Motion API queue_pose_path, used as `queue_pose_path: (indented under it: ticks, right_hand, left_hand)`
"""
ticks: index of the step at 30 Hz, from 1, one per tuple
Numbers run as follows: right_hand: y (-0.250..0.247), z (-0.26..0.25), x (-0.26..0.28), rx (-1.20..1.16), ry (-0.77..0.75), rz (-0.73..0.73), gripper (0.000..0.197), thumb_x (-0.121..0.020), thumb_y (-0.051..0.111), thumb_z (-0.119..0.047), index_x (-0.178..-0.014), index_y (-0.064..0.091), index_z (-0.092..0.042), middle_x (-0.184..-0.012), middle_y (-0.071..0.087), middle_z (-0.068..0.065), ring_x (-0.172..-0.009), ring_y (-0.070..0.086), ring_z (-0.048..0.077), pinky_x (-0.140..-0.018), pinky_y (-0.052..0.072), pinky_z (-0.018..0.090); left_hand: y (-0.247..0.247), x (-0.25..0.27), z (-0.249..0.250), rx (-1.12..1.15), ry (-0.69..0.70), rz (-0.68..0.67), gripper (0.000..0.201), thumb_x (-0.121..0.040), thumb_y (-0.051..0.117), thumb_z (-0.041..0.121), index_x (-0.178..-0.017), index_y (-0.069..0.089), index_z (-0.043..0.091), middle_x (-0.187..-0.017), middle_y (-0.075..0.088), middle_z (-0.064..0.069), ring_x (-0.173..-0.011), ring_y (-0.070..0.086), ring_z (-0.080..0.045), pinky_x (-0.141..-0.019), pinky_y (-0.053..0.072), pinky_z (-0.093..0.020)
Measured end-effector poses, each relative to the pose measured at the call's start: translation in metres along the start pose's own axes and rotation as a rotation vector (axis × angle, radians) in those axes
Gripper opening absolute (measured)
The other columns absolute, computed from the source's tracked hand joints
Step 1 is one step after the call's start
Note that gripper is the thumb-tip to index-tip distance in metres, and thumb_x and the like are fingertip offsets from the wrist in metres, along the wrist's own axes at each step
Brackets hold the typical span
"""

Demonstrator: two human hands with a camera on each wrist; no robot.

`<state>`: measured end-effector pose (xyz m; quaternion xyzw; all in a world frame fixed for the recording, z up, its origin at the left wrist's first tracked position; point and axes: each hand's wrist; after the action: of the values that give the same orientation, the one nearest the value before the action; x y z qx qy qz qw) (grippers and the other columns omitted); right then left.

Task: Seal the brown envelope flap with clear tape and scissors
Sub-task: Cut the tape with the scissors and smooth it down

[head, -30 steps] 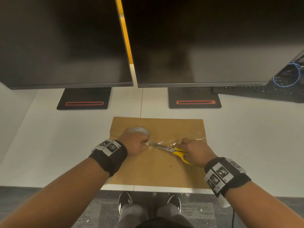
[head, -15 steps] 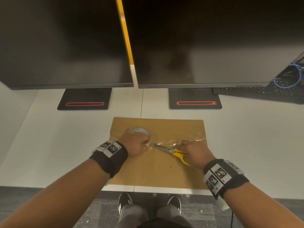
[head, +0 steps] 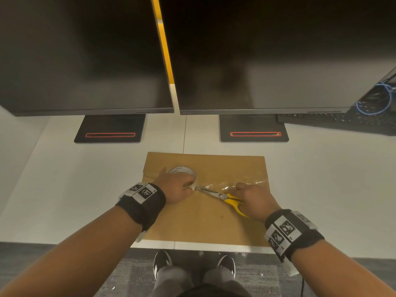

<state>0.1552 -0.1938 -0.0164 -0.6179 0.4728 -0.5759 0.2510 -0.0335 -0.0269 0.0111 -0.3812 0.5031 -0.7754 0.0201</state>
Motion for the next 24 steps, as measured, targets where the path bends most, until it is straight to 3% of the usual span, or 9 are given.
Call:
queue_pose_path:
  ticks: [6,12,16,19,22,24]
  right_hand:
    - [0.004,0.000,0.001,-0.059,0.020,0.000,0.050,-0.085,0.046,-0.016,-0.133,0.052,-0.028,-0.121,0.056,-0.001,-0.108,0.058,0.026,-0.086,0.050,0.035]
    - [0.001,0.003,0.010,-0.118,0.010,0.077,0.057,-0.070,0.048,-0.032,-0.127,0.055,-0.030,-0.108,0.056,-0.004,-0.091,0.061,0.025,-0.069,0.046,0.027]
    - [0.006,0.021,0.014,-0.166,0.121,0.191,0.047,-0.075,0.060,-0.025,-0.122,0.058,-0.025,-0.109,0.055,0.002,-0.085,0.062,0.028,-0.063,0.042,0.027]
    - [0.014,0.039,0.012,-0.291,0.265,0.316,0.044,-0.074,0.065,-0.020,-0.118,0.063,-0.017,-0.107,0.054,0.011,-0.082,0.063,0.035,-0.071,0.053,0.036]
    - [0.031,0.067,-0.001,-0.238,0.265,0.283,0.057,-0.073,0.048,-0.041,-0.127,0.055,-0.025,-0.115,0.053,0.007,-0.093,0.056,0.028,-0.081,0.055,0.041]
    - [0.018,0.066,-0.003,-0.211,0.248,0.254,0.060,-0.075,0.046,-0.040,-0.134,0.047,-0.029,-0.120,0.049,0.005,-0.101,0.053,0.026,-0.086,0.053,0.039]
  left_hand:
    - [-0.001,0.001,0.000,0.015,-0.004,0.001,0.034,-0.099,0.036,0.037,-0.130,0.046,0.029,-0.126,0.058,-0.003,-0.119,0.051,-0.027,-0.117,0.006,-0.050]
    - [0.000,0.002,-0.004,0.074,-0.029,0.019,0.029,-0.098,0.037,0.036,-0.124,0.047,0.027,-0.123,0.059,-0.007,-0.115,0.052,-0.030,-0.115,0.015,-0.049]
    - [0.000,0.004,-0.006,0.081,-0.042,0.056,0.028,-0.099,0.037,0.031,-0.122,0.046,0.020,-0.120,0.056,-0.004,-0.116,0.050,-0.030,-0.108,0.028,-0.043]
    - [-0.002,0.004,-0.003,0.090,-0.079,0.120,0.031,-0.099,0.037,0.027,-0.128,0.044,0.020,-0.135,0.049,-0.005,-0.125,0.042,-0.034,-0.105,0.030,-0.039]
    - [-0.005,-0.001,-0.001,0.062,-0.083,0.238,0.037,-0.099,0.036,0.026,-0.136,0.043,0.024,-0.141,0.048,-0.004,-0.127,0.042,-0.031,-0.108,0.027,-0.037]
    - [-0.007,-0.010,-0.004,0.015,-0.064,0.299,0.037,-0.099,0.036,0.025,-0.135,0.044,0.025,-0.138,0.052,-0.001,-0.124,0.048,-0.026,-0.110,0.025,-0.037]
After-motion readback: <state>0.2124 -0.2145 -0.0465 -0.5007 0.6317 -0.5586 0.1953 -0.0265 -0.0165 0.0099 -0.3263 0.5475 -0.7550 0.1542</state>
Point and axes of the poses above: each hand's wrist, its own x-axis away from the middle knuckle, its own y-axis out of the palm, z = x × y
